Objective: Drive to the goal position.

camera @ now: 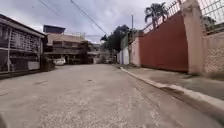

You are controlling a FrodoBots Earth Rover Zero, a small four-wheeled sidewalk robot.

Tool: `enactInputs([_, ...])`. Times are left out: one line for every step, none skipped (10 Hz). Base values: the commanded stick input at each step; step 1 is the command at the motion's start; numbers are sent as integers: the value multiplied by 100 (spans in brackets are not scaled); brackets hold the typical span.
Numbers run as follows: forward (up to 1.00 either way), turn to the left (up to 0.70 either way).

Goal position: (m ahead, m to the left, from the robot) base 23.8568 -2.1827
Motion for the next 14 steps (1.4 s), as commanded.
enactInputs([100, 0])
enactInputs([100, 0])
enactInputs([100, 0])
enactInputs([100, 0])
enactInputs([100, 0])
enactInputs([100, 0])
enactInputs([100, 0])
enactInputs([100, 0])
enactInputs([100, 0])
enactInputs([100, 0])
enactInputs([100, 0])
enactInputs([100, 0])
enactInputs([100, 0])
enactInputs([100, 0])
